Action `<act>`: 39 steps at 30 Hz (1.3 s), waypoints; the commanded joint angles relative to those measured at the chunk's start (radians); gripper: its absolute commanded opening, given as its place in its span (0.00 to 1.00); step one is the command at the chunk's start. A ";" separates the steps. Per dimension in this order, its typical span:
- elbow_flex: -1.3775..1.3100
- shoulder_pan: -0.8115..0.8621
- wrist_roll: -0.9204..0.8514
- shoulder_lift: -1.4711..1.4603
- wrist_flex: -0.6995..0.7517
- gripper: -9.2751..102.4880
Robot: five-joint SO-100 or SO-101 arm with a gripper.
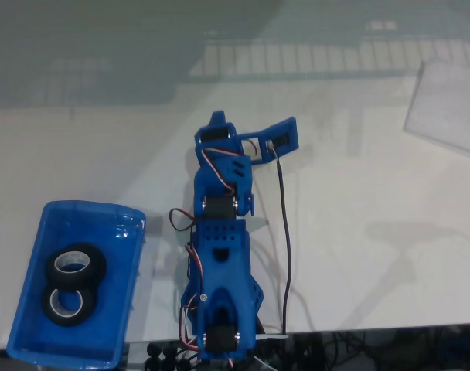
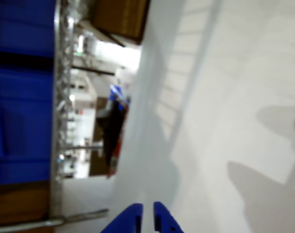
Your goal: Grasp all tape and put them in the bin.
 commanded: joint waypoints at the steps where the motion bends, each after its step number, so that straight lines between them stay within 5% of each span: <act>1: 0.092 0.020 -0.021 0.087 -0.026 0.08; 23: 0.276 0.029 -0.098 0.233 0.229 0.08; 39: 0.278 0.029 -0.089 0.233 0.222 0.08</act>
